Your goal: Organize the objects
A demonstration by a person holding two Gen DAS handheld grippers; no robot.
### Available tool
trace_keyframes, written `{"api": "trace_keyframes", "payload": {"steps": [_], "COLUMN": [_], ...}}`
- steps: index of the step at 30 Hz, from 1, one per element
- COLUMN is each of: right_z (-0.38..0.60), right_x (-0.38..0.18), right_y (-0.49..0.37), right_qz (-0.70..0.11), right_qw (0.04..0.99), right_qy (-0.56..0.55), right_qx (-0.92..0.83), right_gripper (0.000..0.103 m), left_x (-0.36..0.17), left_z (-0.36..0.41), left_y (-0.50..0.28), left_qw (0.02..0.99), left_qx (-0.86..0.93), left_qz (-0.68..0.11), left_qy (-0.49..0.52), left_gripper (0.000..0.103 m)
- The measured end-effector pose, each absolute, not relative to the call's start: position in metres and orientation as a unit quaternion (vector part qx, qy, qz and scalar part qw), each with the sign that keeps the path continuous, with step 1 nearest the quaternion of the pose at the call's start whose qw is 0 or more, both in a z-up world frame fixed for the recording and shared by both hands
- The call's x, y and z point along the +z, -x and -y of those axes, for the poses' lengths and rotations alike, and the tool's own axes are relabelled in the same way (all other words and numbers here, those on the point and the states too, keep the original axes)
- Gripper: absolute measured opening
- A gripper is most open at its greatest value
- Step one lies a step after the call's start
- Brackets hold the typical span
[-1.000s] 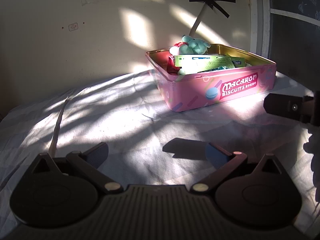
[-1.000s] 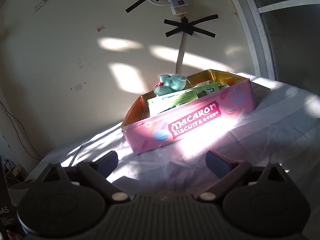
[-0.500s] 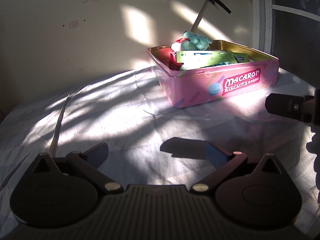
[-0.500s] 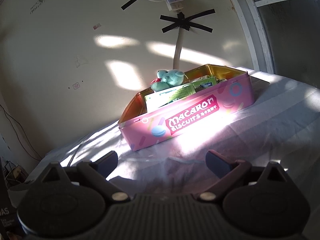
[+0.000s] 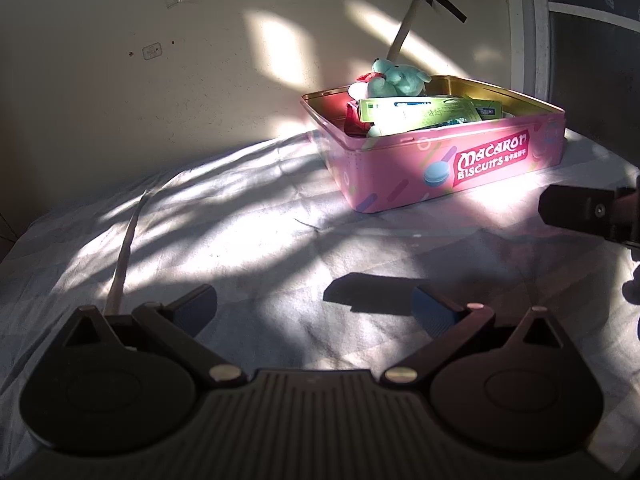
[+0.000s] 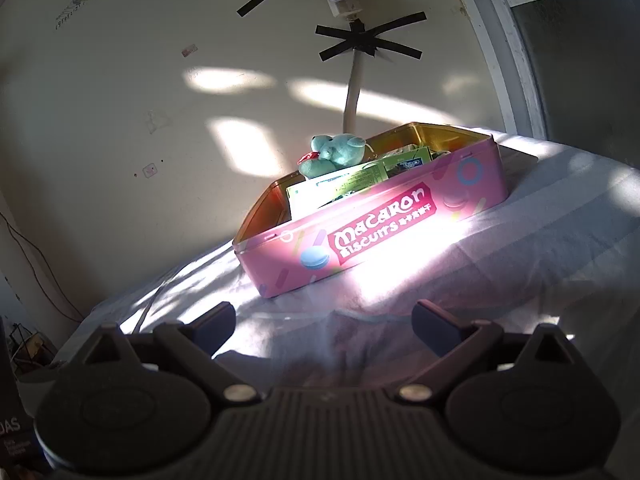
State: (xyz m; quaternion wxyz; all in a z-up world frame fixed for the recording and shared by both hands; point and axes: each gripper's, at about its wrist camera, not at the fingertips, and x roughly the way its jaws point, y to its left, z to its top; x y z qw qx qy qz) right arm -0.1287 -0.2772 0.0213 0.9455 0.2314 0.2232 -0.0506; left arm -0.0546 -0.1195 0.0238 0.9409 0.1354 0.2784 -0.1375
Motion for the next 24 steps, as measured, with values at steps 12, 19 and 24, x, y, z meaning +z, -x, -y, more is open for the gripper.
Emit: {"api": "trace_keyframes", "payload": {"steps": [12,19,24], "right_z": [0.2790,0.2788,0.2791], "right_x": [0.0196,0.0190,0.0180], "right_y": [0.1273,0.1268,0.1260], "right_qz": [-0.227,-0.228,-0.228], "right_qw": [0.945,0.944,0.944], "right_qy": [-0.232,-0.233,-0.232], "right_qx": [-0.047,-0.046,-0.046], "right_gripper": [0.099,0.099,0.099], "left_x": [0.0245,0.0236,0.0235], "left_z": [0.1201,0.1203,0.1208], "left_y": [0.0542,0.0528,0.0530], "left_qw": [0.944,0.944,0.944], "left_qx": [-0.120,-0.114,-0.113], "left_qz": [-0.273,-0.274,-0.274], "left_qy": [-0.143,-0.145,-0.146], "left_gripper": [0.103,0.103,0.103]}}
